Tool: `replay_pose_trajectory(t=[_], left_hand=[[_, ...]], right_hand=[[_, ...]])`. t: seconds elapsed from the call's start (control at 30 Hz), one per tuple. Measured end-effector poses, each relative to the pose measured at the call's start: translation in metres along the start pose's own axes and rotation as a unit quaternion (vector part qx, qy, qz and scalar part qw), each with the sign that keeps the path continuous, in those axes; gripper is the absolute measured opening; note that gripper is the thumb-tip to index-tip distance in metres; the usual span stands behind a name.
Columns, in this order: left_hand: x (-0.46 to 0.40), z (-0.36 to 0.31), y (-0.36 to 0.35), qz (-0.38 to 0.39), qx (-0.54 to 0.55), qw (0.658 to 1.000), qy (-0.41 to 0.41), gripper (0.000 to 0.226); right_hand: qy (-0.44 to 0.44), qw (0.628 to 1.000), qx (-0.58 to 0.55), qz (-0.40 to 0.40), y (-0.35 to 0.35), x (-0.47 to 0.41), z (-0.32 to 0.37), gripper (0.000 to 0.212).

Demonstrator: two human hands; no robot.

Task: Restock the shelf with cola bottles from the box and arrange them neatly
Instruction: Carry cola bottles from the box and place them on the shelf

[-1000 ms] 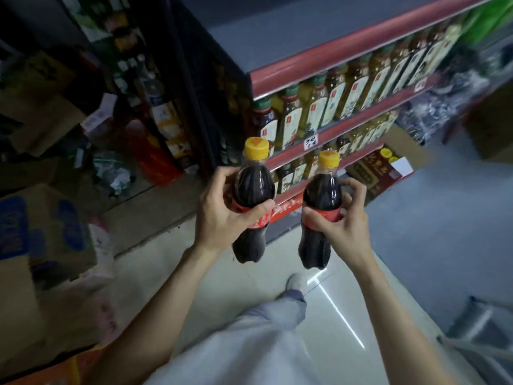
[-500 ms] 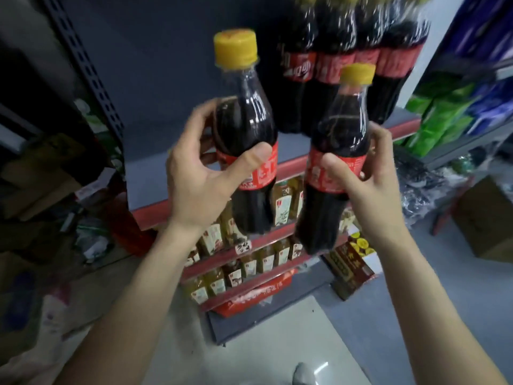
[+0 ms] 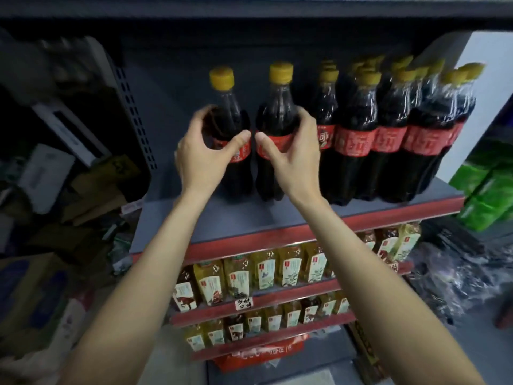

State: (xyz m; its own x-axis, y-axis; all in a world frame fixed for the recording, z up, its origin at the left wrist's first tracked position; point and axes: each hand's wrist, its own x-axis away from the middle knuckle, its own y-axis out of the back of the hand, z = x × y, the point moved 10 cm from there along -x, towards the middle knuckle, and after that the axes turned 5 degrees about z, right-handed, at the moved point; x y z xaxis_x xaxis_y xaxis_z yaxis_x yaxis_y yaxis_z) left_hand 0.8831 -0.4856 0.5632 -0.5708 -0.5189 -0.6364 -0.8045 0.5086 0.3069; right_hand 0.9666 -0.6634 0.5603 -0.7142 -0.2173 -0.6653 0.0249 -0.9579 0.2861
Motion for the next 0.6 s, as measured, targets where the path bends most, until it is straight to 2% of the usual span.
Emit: replay_pose_trajectory(t=[0.23, 0.4, 0.6], left_hand=[[-0.062, 0.060, -0.044, 0.056, -0.037, 0.996, 0.052, 0.084], [-0.101, 0.074, -0.084, 0.087, -0.023, 0.996, 0.021, 0.069], [-0.132, 0.081, -0.125, 0.117, 0.018, 0.993, -0.006, 0.061]], right_hand=[[-0.039, 0.994, 0.094, -0.026, -0.064, -0.063, -0.042, 0.075], [-0.057, 0.988, 0.142, -0.032, -0.082, -0.100, -0.070, 0.076], [-0.088, 0.988, 0.122, -0.034, -0.087, -0.124, -0.101, 0.076]])
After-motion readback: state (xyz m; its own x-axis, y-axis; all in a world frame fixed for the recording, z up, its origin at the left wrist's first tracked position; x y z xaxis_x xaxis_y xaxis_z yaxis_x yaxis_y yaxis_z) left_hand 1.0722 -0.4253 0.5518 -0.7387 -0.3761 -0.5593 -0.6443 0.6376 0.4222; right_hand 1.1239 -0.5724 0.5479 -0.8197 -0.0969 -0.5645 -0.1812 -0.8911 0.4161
